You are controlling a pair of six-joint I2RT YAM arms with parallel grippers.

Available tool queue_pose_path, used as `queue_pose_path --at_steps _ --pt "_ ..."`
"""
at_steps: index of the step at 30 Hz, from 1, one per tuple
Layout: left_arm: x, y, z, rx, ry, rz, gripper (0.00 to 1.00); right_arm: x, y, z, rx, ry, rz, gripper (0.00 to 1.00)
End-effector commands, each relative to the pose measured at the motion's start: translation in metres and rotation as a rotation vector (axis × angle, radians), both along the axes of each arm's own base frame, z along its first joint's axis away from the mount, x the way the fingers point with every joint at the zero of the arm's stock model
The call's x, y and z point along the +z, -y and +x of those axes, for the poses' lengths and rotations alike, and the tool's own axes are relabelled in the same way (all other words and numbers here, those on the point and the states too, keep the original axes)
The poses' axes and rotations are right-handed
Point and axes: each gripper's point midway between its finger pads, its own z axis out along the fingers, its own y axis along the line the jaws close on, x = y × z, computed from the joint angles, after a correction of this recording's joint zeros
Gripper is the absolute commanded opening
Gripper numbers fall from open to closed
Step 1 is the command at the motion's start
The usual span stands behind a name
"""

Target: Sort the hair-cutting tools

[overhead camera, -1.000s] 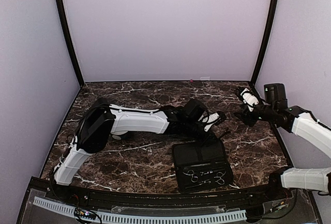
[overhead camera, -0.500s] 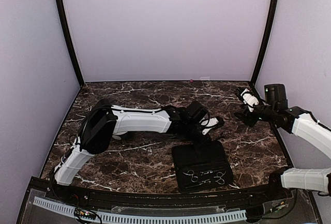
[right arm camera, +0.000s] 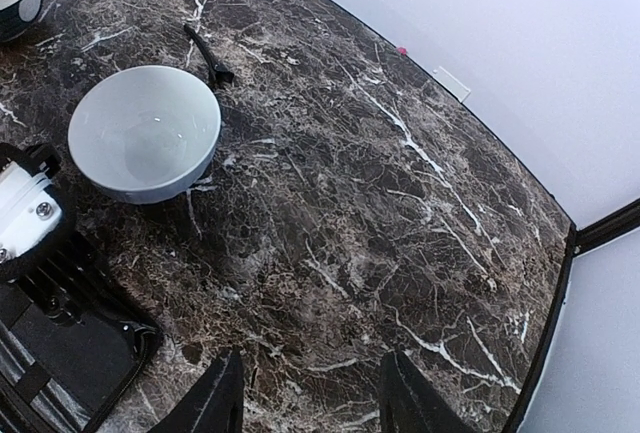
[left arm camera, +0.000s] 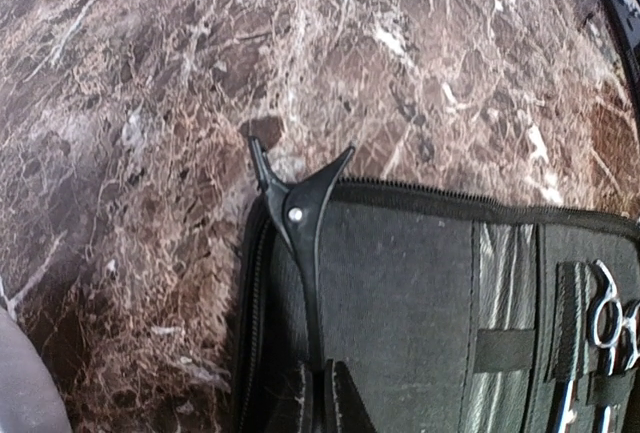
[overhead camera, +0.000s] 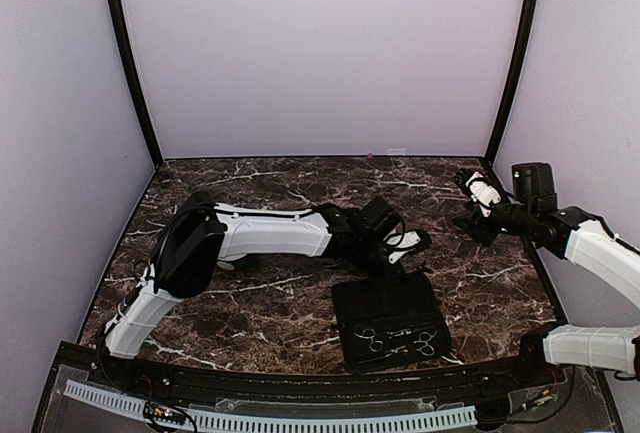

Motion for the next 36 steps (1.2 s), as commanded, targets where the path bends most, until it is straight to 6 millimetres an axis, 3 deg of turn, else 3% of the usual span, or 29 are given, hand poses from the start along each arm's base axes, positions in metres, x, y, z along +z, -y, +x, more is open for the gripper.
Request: queue_pose_path --at_steps 1,15,20,27,36 --pt "-0.017 -0.028 -0.010 -0.013 -0.016 0.149 0.00 0.005 0.000 0.001 0.004 0.031 0.005 0.46" --pt "-0.019 -0.064 -0.011 0.045 0.000 0.276 0.01 0.002 -0.001 0.000 0.016 0.018 0.005 0.46" --pt "-0.010 -0.068 -0.013 0.024 0.009 0.285 0.10 0.001 -0.001 0.000 0.018 0.018 0.002 0.46" --pt "0.027 -0.032 0.000 0.010 0.067 0.124 0.33 0.002 -0.002 -0.001 0.023 0.016 0.005 0.46" --pt "0.028 0.000 0.015 0.039 0.081 0.008 0.38 0.002 -0.002 -0.002 0.025 0.018 0.003 0.46"
